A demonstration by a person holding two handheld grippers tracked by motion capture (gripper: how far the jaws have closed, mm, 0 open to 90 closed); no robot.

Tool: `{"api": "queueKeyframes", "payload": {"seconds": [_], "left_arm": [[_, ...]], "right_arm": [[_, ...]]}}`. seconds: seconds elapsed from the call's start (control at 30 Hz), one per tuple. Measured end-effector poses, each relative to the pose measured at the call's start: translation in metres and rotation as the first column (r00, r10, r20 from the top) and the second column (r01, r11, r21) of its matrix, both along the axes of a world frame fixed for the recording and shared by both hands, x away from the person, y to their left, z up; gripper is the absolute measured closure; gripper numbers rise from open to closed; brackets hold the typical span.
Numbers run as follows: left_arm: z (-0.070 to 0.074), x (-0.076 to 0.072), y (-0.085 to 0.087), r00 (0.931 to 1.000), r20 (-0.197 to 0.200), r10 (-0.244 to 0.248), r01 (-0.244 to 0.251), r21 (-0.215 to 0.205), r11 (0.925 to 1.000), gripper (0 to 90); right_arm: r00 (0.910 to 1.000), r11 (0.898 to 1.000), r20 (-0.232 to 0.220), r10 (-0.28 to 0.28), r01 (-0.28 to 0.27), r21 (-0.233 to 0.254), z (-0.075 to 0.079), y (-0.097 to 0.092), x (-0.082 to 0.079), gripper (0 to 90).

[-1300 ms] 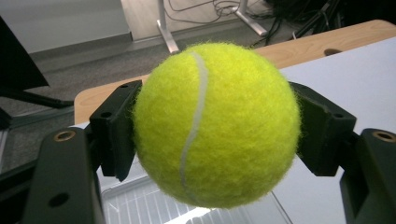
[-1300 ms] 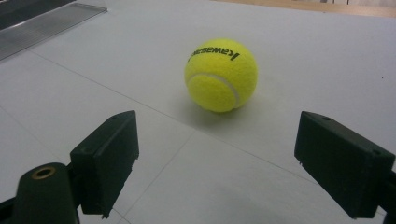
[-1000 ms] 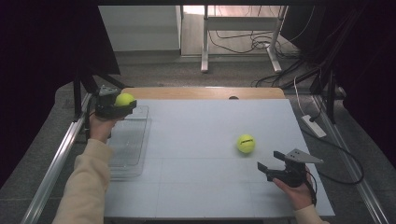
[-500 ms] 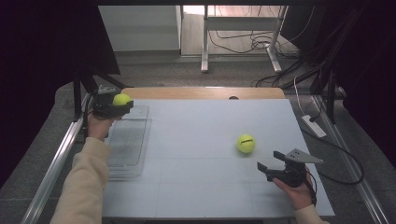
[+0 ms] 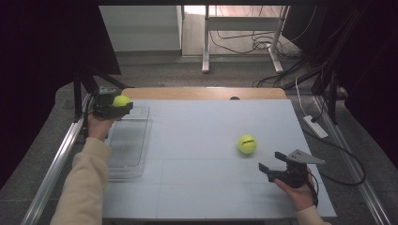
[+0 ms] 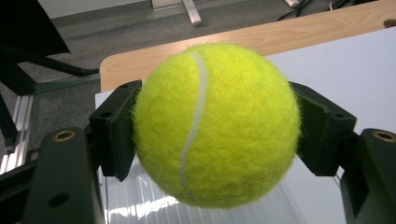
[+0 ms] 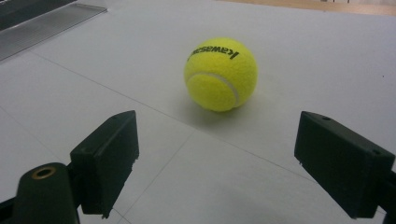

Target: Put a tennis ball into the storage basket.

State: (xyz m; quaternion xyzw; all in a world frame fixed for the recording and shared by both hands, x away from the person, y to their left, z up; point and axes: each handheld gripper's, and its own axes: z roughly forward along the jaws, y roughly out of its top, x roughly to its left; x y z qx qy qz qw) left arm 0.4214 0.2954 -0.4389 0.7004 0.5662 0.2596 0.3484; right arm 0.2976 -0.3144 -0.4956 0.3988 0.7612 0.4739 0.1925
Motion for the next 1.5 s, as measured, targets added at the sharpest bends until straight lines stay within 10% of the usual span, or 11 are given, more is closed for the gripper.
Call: {"api": "queueKeyframes", "payload": {"seconds": [1.5], "left_arm": [[-0.028,0.013,0.011,0.9835,-0.181,-0.001,0.013,0.064,0.9979,26.0]], "right_arm": [[1.0000,1.000,-0.002,0.001,-0.001,0.001,-0.001,0.000,0.001,14.1]]}}
